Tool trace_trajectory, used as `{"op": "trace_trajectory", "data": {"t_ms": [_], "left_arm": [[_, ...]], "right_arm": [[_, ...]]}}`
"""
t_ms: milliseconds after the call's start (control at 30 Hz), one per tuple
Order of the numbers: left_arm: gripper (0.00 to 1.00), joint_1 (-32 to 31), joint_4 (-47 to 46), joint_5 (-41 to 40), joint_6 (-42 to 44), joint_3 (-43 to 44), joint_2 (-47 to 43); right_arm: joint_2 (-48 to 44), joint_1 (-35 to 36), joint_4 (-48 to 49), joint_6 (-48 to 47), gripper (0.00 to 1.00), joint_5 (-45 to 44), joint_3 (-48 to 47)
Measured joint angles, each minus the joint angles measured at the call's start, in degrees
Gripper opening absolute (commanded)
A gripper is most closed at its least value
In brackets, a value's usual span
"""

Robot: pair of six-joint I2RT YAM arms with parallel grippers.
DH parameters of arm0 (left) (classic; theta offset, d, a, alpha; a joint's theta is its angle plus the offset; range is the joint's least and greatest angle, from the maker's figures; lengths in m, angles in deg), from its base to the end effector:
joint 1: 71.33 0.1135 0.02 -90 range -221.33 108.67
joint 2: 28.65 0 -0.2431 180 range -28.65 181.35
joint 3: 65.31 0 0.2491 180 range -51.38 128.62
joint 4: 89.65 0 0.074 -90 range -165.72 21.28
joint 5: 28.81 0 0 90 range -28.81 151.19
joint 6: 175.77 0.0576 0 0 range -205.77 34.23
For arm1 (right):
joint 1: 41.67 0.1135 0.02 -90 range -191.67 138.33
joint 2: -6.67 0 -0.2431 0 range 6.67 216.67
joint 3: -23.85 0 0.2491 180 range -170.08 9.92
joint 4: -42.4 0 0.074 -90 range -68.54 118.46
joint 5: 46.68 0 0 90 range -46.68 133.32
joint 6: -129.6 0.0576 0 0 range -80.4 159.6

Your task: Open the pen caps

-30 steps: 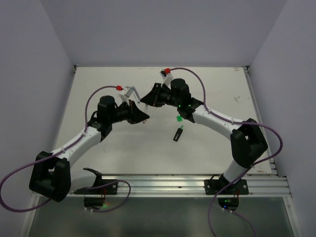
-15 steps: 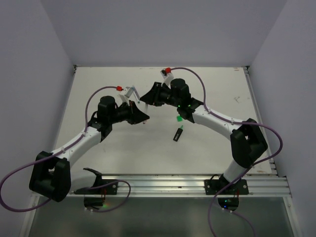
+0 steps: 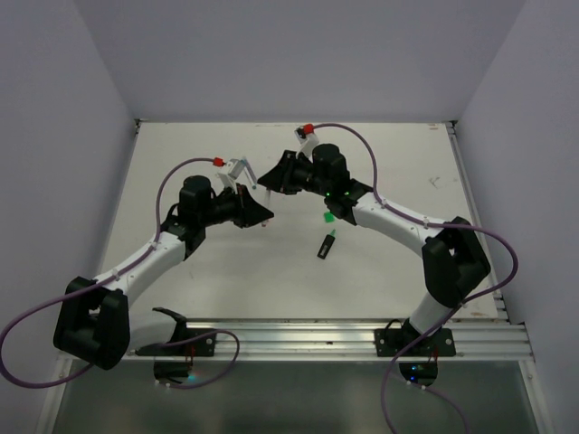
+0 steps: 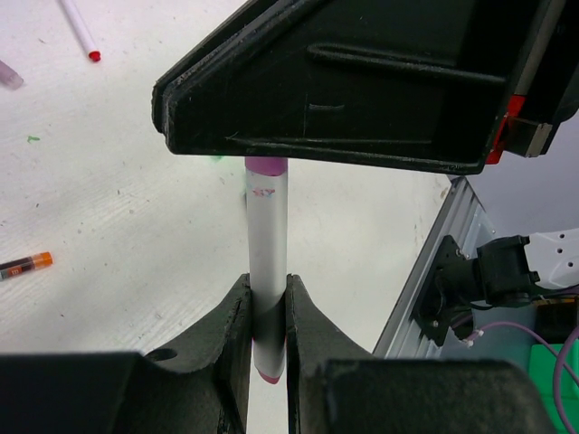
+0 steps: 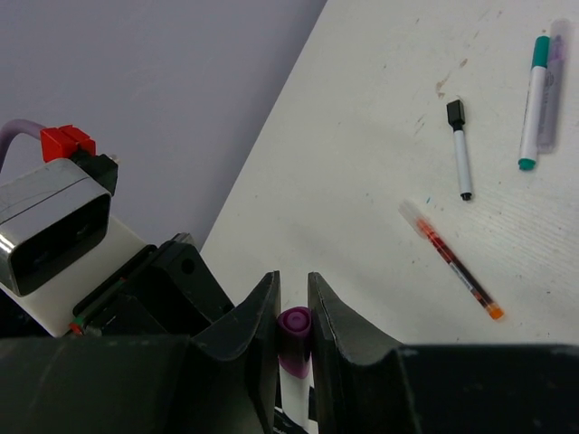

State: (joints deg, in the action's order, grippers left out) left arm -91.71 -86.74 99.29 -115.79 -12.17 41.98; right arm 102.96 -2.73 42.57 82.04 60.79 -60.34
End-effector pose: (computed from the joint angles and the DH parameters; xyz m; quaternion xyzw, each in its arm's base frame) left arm 0.2583 -0.1339 0.2264 0.1204 0.7891 -0.4722 0.3740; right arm 0.3130 0.2751 0.2763 -0.0722 0.7703 0.4953 0.3951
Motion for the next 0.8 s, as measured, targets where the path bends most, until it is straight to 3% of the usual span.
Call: {"op": "trace_trajectory", "data": {"t_ms": [67,233,800], "left_arm": [[0.00,0.0,0.0,0.0,0.0,0.1,0.0],[0.00,0.0,0.5,0.0,0.0,0.5,0.6],[0.00,-2.4,0.6,-3.3,-2.6,3.9,1.1]], "right_arm": [[0.0,0.0,-0.1,0.0,0.19,0.0,0.0],[0.0,-0.1,-0.5,0.0,0.00,0.0,0.0],[0.2,-3.1,-7.6,-1.3,0.00,2.1,-6.3]]}}
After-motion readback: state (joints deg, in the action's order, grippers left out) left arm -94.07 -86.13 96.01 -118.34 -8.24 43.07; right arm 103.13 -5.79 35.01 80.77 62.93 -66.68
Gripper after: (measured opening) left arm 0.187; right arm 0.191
